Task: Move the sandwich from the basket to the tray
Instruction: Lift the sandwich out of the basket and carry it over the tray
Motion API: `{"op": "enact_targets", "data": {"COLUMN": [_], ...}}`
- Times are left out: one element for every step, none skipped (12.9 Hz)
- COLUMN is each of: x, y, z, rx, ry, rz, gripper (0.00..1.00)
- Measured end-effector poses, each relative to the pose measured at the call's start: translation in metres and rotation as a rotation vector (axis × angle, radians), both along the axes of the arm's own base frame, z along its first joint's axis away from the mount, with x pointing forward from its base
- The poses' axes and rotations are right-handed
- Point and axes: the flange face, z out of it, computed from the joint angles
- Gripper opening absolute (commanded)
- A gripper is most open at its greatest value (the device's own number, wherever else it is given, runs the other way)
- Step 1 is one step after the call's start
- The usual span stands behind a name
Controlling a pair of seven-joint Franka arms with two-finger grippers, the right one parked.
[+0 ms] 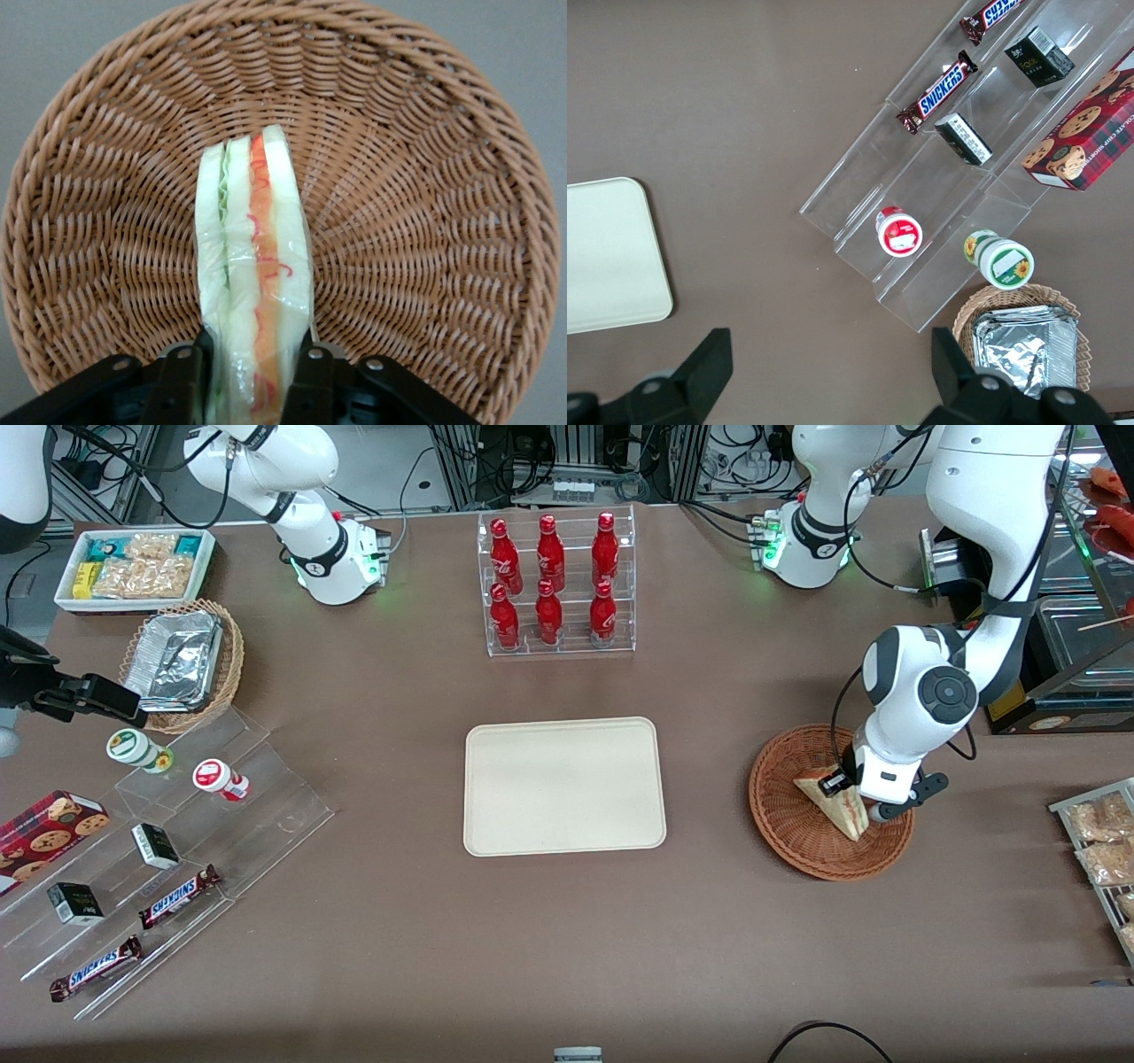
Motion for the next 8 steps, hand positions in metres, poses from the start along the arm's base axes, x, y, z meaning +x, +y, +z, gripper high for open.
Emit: {"op": "enact_targets", "data": {"x": [0.005, 0.012, 0.019, 0.024, 0.028, 0.030, 0.031, 0.031], "y": [-0.001, -0.003, -0.006, -0.011, -0.019, -0.031, -0.051, -0.074], "z": [0.009, 0.024, 0.045, 0.068, 0.092, 0.116, 0.139, 0.157], "rx": [0.005, 0.011, 0.017, 0.021, 0.025, 0.029, 0.033, 0.036], "ry": [0.023, 0.051, 0.072, 0.082, 0.088, 0.091, 0.095, 0.100], "rz": [-0.002, -0.009, -0.029, -0.056, -0.080, -0.105, -0.136, -0.171], "gripper": [0.00, 0.00, 0.00, 0.00, 0.00, 0.00, 0.00, 0.00]}}
